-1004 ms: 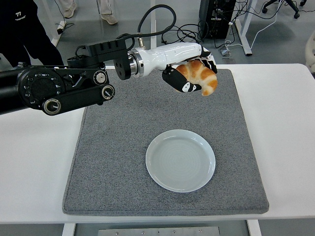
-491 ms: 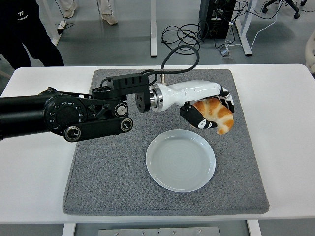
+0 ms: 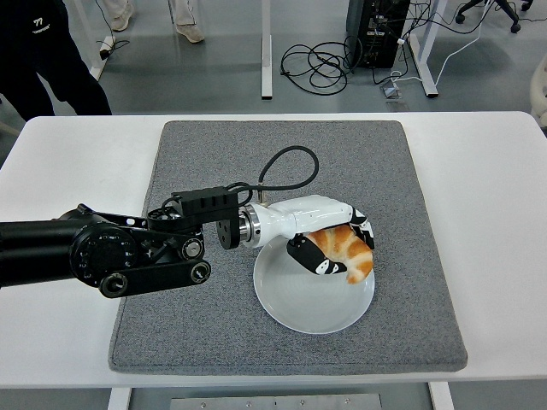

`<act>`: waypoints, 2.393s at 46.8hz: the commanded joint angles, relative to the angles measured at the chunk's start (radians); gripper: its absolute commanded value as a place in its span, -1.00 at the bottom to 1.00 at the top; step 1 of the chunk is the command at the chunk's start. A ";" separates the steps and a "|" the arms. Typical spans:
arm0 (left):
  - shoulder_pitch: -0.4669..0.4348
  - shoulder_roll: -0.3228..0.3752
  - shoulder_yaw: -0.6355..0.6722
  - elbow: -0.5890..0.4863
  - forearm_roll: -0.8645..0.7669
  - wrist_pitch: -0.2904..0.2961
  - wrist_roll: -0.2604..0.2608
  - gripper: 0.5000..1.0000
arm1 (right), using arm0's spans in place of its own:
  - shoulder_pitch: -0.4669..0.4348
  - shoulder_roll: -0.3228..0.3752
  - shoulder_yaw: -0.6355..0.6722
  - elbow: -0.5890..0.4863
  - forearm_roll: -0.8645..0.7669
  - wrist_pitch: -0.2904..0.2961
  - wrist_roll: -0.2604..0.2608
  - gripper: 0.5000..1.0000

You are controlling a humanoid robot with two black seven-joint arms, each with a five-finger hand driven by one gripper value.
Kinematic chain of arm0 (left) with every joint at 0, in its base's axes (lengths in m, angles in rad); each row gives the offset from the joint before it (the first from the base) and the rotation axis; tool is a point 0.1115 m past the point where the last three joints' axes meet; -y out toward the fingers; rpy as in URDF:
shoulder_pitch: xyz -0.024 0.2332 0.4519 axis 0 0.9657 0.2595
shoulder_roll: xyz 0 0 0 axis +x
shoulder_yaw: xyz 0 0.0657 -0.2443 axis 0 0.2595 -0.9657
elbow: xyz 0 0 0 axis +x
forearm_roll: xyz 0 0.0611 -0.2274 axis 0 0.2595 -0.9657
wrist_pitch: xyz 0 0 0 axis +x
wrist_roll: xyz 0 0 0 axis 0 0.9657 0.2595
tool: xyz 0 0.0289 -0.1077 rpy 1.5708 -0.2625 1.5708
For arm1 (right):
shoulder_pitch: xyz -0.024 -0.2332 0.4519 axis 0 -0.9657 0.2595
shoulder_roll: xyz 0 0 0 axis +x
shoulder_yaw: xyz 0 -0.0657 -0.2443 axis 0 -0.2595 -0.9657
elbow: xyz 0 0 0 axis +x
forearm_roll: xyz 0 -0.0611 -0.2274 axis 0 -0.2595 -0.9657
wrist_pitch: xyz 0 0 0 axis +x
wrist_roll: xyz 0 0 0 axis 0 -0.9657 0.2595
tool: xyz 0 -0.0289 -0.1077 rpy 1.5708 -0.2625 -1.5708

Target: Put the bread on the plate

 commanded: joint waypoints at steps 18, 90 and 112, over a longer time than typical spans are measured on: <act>0.117 0.020 0.003 0.000 0.145 0.044 -0.009 -1.00 | 0.000 0.000 0.000 0.000 0.000 0.000 0.000 1.00; 0.125 0.141 -0.023 -0.110 0.058 0.055 0.005 0.46 | 0.000 0.000 0.000 0.000 0.000 0.000 0.000 1.00; 0.071 0.196 -0.098 -0.135 -0.094 0.018 0.002 0.69 | 0.000 0.000 0.000 0.000 0.000 0.000 0.000 1.00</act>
